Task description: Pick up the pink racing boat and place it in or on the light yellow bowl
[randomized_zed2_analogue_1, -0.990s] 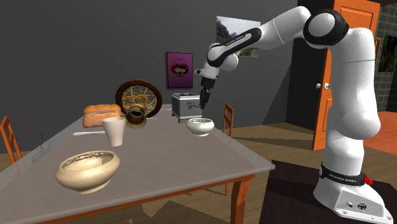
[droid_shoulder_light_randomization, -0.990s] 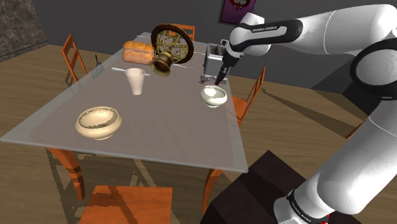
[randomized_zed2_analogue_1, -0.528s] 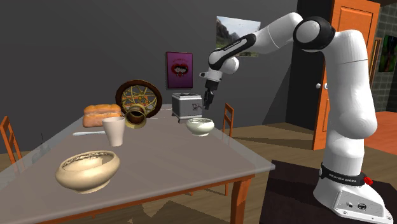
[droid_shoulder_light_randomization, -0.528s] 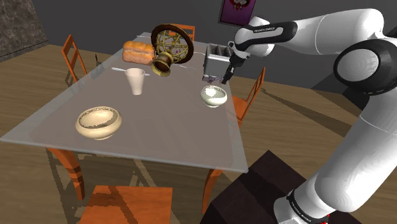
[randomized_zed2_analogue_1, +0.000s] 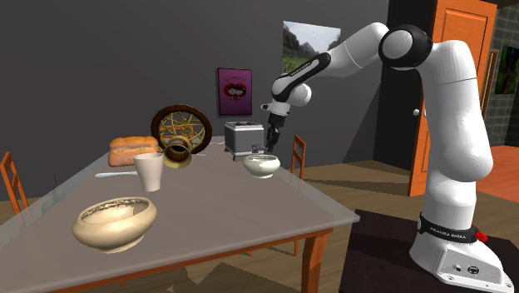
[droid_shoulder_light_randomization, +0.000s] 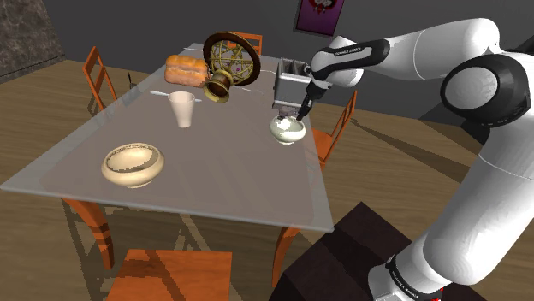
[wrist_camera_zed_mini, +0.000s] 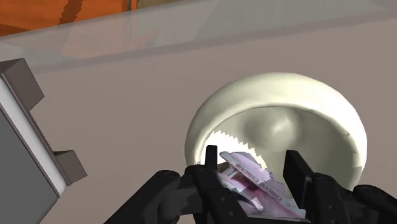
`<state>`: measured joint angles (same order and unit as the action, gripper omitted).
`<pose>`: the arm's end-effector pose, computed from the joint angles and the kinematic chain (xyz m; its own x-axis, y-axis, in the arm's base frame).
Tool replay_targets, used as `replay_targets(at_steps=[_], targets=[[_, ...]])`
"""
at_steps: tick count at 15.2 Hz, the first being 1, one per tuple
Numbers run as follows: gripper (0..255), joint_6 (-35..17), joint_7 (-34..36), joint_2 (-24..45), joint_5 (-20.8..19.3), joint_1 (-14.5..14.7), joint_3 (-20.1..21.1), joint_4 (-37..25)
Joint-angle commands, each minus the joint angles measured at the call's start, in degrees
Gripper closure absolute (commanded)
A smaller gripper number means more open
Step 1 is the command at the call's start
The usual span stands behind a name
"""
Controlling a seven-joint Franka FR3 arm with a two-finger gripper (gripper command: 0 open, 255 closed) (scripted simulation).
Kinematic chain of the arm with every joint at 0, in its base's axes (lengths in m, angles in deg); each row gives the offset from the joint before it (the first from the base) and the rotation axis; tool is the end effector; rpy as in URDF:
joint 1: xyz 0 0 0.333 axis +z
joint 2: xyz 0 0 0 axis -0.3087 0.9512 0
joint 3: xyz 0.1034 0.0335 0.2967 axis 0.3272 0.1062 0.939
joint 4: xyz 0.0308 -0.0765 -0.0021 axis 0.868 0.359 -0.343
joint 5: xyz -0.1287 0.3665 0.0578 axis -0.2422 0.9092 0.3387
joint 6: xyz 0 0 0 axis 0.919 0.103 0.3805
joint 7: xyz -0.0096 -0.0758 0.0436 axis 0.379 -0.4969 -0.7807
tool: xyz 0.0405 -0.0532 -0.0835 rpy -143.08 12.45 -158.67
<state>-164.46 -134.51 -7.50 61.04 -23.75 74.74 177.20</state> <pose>0.6055 -0.1679 0.4176 0.7756 0.5827 0.2428 0.5932 -0.8043 0.0355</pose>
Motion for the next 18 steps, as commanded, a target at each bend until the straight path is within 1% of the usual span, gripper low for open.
replay_targets(at_steps=[1,10,11,16,18], targets=[[255,-1.39,-0.50,0.51,0.41,-0.06,0.09,0.92],[255,-1.85,-0.66,0.72,0.55,-0.07,0.13,1.18],[0,-1.84,-0.66,0.72,0.55,-0.07,0.13,1.18],[0,-1.84,-0.66,0.72,0.55,-0.07,0.13,1.18],[0,1.15,-0.05,-1.46,-0.41,-0.18,-0.29,0.31]])
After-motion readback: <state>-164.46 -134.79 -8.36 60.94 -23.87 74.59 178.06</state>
